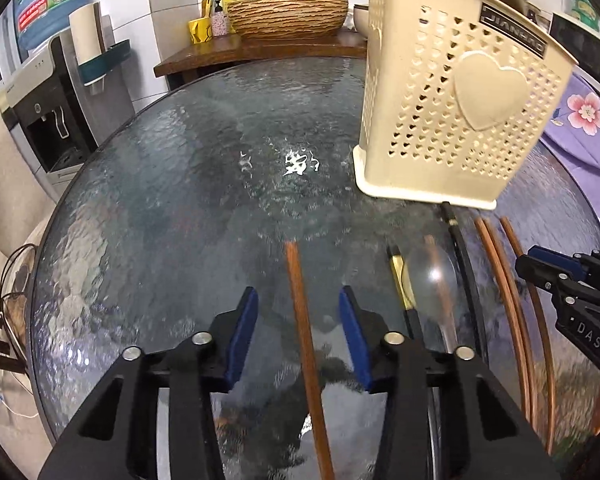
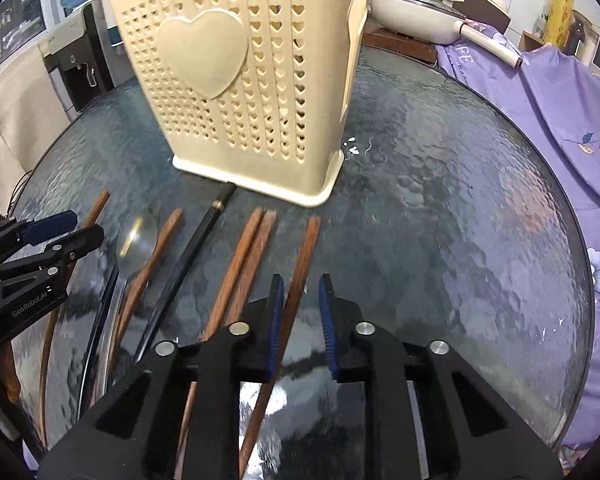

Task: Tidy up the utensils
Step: 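Move the right gripper back to the chopsticks and grasp one wooden chopstick, then lift the wooden chopstick upright toward the holder with the right gripper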

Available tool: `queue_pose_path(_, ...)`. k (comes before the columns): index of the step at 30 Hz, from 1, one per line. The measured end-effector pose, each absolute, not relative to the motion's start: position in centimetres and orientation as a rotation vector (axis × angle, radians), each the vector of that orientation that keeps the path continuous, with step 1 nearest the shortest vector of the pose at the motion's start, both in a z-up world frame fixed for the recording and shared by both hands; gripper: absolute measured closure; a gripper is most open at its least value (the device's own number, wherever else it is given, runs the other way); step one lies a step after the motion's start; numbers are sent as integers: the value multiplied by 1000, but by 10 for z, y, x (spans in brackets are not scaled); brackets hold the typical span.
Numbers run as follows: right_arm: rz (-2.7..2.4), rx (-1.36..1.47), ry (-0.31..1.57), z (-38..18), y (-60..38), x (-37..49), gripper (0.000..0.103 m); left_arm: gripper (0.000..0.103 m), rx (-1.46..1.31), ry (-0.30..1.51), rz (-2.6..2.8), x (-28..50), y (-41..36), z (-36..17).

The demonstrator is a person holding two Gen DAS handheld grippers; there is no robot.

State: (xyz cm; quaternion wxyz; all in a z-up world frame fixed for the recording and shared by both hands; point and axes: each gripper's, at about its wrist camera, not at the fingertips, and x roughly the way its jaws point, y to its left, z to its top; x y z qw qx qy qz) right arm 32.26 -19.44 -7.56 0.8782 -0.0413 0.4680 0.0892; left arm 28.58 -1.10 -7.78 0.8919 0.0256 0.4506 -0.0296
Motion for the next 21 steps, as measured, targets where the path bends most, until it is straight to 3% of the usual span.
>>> queue_pose_path(9, 169, -82, 973, -76, -192, 330, 93, 89, 74, 935, -74, 288, -18, -76)
queue_pose_path(21, 189, -32, 955, -77, -201, 326, 95, 96, 42, 926, -95, 286, -22, -77)
